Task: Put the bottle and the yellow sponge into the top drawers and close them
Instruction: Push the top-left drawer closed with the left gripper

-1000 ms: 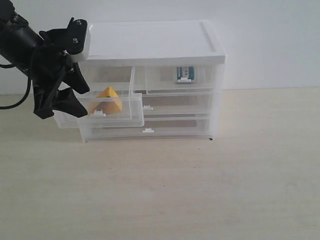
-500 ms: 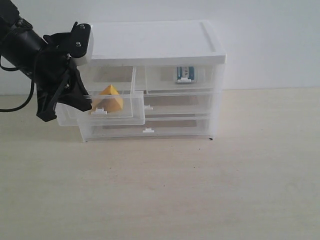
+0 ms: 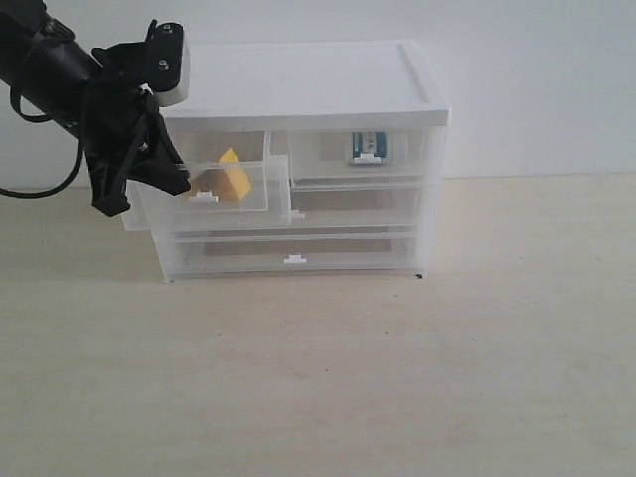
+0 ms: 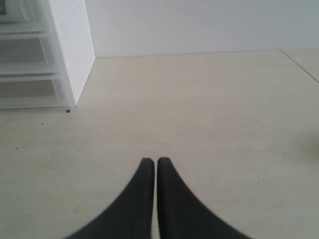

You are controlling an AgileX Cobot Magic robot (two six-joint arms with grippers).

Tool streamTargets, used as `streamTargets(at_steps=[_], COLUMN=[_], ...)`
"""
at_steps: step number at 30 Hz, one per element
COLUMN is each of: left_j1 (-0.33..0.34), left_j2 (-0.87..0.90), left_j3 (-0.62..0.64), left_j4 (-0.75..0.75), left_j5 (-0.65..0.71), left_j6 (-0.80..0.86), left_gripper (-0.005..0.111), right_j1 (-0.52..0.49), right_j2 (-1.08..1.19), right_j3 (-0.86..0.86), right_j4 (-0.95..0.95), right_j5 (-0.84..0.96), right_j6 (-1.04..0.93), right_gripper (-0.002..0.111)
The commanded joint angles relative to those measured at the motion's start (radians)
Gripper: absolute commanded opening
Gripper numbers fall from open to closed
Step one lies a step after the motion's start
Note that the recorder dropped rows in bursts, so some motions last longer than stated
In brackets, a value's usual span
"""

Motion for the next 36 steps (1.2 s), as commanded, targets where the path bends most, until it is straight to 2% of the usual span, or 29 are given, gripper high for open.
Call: streamTargets(at_steps=[1,9,15,21,29,32,36], left_j1=[-0.001,-0.001,0.001,0.001,0.001,0.001,-0.001], left_j2=[0.028,0.046,0.046,0.046,0.046,0.046,0.036], left_j3=[-0.022,-0.027,-0.027,-0.027,-0.027,-0.027,-0.027], left_j4=[-0.034,0.102,0.131,0.145,0.161,0.161,0.161], left_j5=[-0.199,-0.274,-0.358,-0.417,-0.439,-0.443,-0.407], left_j6=[-0.013,-0.011,-0.011,-0.011,-0.026,-0.061,-0.061], left_gripper=[0.004,0.004,0.004,0.018,0.014,0.027,0.060], right_j1=[-0.001,-0.001,-0.001,-0.001,-0.001,-0.001,-0.001], right_j2=[-0.006,-0.006,-0.006,-0.006,-0.006,-0.006,-0.006], right_j3=[0.005,0.005,0.005,0.005,0.005,0.005,0.005], right_j4=[-0.002,-0.002,-0.002,-0.002,-0.002,-0.002,-0.002], right_j5=[-0.008,-0.008,-0.008,-0.008,-0.008,-0.008,-0.008], right_j6=[0.000,0.000,0.000,0.000,0.000,0.000,0.000], right_gripper=[0.000,0.000,0.000,0.000,0.000,0.000,0.000])
